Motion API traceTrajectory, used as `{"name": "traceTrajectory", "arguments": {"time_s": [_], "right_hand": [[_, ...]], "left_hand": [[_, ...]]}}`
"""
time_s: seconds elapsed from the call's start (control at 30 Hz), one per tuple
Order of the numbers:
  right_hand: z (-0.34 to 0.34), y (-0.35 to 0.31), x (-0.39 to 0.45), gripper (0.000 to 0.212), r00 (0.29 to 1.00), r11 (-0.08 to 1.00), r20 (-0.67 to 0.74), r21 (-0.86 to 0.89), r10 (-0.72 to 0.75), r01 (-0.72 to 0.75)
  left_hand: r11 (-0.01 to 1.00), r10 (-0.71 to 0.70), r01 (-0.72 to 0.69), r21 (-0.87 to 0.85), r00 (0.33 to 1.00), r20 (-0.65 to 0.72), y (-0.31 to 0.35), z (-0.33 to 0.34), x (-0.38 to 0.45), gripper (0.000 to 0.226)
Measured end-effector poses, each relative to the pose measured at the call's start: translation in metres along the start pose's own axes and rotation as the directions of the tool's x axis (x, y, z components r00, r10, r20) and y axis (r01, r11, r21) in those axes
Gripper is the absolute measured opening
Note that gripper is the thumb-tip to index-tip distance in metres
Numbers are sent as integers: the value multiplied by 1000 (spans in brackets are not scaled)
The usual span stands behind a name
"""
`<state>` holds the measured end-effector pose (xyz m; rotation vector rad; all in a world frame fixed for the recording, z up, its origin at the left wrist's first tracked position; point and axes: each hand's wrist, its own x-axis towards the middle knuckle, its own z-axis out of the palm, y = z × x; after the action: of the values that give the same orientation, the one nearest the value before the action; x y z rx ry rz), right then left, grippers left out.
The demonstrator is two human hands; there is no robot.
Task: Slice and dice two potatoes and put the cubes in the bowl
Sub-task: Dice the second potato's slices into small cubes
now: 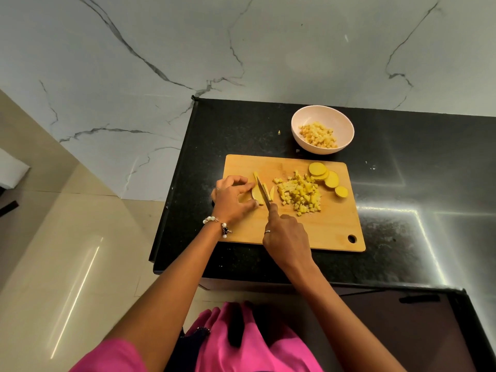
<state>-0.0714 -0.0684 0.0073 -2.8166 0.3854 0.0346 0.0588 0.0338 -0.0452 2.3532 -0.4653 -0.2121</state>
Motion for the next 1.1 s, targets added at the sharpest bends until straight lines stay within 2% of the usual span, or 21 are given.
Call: {"name": "traceTrajectory", "arguments": {"time_s": [0.2,0.33,0.43,0.6,0.8,0.87,0.97,1.1], "right_hand": [[1,10,-20,57,999,1000,38,3,30,-30],[5,19,-28,57,997,996,43,66,59,-62],[3,22,-31,53,999,987,-8,156,51,-49],[0,20,-19,49,995,979,-86,202,39,-21],[2,15,-9,47,994,972,-103,233,21,3],[3,15,-7,48,997,979,-76,204,11,4],[8,13,-3,51,999,989,-36,145,10,-4],[15,9,1,53,1000,996,-7,85,12,-12]], "left_hand": [[999,-29,30,38,999,-17,3,0,1,64],[989,-30,17,146,996,87,12,-1,2,82],[981,-23,-8,196,988,154,15,-2,2,90],[974,-10,-36,224,980,199,17,-4,2,95],[995,-1,-11,101,993,116,12,0,2,98],[999,6,-9,53,998,59,7,0,1,94],[1000,6,-5,23,1000,-31,1,1,0,73],[1000,23,-23,8,998,-65,-2,6,0,50]]}}
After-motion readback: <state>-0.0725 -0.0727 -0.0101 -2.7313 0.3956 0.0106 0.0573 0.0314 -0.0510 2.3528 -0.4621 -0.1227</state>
